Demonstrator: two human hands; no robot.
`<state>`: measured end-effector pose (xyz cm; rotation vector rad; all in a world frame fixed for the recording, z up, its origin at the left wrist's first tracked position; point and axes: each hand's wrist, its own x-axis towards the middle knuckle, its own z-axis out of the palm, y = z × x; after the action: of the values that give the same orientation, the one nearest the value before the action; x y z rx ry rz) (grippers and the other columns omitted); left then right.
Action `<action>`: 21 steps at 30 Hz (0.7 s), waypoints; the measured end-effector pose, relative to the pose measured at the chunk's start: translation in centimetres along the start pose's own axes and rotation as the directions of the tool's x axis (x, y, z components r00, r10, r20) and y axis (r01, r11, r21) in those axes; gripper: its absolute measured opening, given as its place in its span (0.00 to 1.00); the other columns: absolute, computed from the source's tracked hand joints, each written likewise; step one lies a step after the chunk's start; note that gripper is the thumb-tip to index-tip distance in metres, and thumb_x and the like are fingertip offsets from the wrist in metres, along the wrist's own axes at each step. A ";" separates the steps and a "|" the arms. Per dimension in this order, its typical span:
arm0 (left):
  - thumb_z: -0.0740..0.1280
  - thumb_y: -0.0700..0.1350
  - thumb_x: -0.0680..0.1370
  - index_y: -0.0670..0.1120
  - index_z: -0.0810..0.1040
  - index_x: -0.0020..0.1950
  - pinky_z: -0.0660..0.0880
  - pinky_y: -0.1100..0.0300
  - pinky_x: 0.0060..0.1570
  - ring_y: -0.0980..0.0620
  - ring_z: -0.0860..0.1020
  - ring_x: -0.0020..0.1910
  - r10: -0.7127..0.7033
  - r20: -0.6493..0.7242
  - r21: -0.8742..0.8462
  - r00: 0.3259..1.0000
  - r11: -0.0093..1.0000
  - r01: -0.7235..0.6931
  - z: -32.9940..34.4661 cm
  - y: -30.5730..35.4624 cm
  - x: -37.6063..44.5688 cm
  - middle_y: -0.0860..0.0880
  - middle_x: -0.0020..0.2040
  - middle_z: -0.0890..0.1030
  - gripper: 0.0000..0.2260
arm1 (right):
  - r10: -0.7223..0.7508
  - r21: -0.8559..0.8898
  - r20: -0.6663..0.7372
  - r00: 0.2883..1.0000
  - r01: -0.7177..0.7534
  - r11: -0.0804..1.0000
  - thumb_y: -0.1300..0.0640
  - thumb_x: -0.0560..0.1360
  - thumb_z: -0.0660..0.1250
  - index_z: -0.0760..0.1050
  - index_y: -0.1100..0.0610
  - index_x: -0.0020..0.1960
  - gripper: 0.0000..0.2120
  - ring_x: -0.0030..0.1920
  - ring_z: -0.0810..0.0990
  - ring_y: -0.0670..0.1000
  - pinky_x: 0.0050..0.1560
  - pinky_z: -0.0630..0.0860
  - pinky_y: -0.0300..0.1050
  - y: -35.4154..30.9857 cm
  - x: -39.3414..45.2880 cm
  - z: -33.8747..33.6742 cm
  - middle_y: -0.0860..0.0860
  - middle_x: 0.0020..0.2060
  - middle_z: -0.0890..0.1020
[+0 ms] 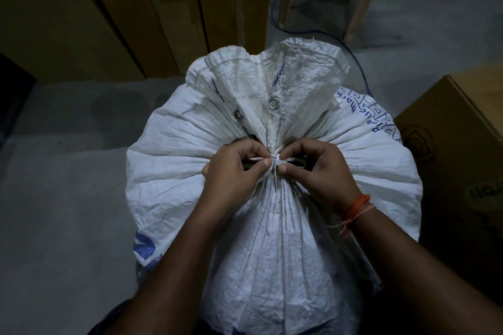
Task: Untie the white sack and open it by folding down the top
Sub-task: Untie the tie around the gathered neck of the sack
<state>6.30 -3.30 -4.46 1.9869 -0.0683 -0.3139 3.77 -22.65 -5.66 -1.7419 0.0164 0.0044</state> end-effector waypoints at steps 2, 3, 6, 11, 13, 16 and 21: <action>0.74 0.55 0.73 0.55 0.86 0.47 0.83 0.37 0.59 0.52 0.89 0.45 0.009 -0.002 0.005 1.000 1.000 -0.009 0.1 0.1 -0.1 0.54 0.43 0.89 0.07 | -0.004 -0.001 -0.001 1.000 0.004 1.000 0.70 0.69 0.78 0.84 0.56 0.43 0.10 0.45 0.86 0.47 0.50 0.80 0.40 0.0 0.0 0.0 0.51 0.43 0.86; 0.74 0.55 0.73 0.55 0.86 0.47 0.83 0.37 0.59 0.52 0.89 0.45 0.011 -0.001 0.004 1.000 1.000 -0.011 0.1 0.1 -0.1 0.53 0.43 0.89 0.07 | -0.003 0.004 -0.002 1.000 0.003 1.000 0.70 0.69 0.78 0.84 0.57 0.44 0.10 0.45 0.85 0.47 0.50 0.80 0.39 -0.1 0.0 0.1 0.51 0.43 0.86; 0.74 0.61 0.71 0.56 0.86 0.51 0.80 0.32 0.62 0.49 0.89 0.46 -0.002 0.013 -0.006 1.000 1.000 0.002 -0.3 -0.2 0.1 0.52 0.44 0.90 0.12 | 0.004 0.034 0.002 1.000 -0.004 0.999 0.71 0.69 0.78 0.83 0.59 0.44 0.10 0.45 0.85 0.45 0.50 0.79 0.37 -0.2 0.0 0.1 0.52 0.44 0.86; 0.73 0.63 0.69 0.57 0.87 0.50 0.79 0.29 0.62 0.44 0.88 0.45 -0.016 -0.018 0.000 1.000 1.000 0.016 -0.7 -0.9 0.5 0.50 0.41 0.88 0.15 | 0.006 0.027 -0.004 1.000 -0.006 1.000 0.72 0.69 0.78 0.83 0.61 0.44 0.09 0.44 0.84 0.44 0.49 0.79 0.36 -0.2 0.0 0.1 0.53 0.44 0.85; 0.73 0.63 0.69 0.58 0.87 0.49 0.79 0.29 0.61 0.45 0.88 0.45 -0.012 -0.013 -0.004 1.000 1.000 0.012 -0.5 -0.8 0.4 0.52 0.40 0.88 0.13 | 0.003 0.021 -0.006 1.000 -0.003 1.000 0.71 0.69 0.78 0.83 0.61 0.44 0.09 0.45 0.84 0.45 0.50 0.79 0.37 -0.2 -0.1 0.1 0.52 0.44 0.86; 0.75 0.58 0.72 0.57 0.87 0.48 0.81 0.33 0.61 0.49 0.88 0.44 -0.006 -0.015 -0.006 1.000 1.000 0.006 -0.2 -0.7 0.3 0.53 0.41 0.89 0.08 | -0.003 0.017 -0.007 1.000 0.003 1.000 0.66 0.68 0.79 0.84 0.58 0.44 0.08 0.46 0.85 0.47 0.50 0.80 0.40 0.0 0.0 0.0 0.50 0.43 0.86; 0.75 0.51 0.73 0.51 0.88 0.47 0.84 0.39 0.56 0.52 0.87 0.42 -0.001 -0.015 -0.048 1.000 0.999 0.000 0.1 -0.2 0.0 0.52 0.40 0.89 0.06 | -0.002 0.007 -0.011 1.000 0.002 1.000 0.62 0.67 0.78 0.84 0.56 0.43 0.07 0.46 0.86 0.49 0.51 0.81 0.44 0.2 0.1 0.1 0.48 0.43 0.86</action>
<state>6.29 -3.32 -4.68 1.9420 -0.0498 -0.2980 3.87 -22.58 -5.92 -1.7347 0.0231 -0.0069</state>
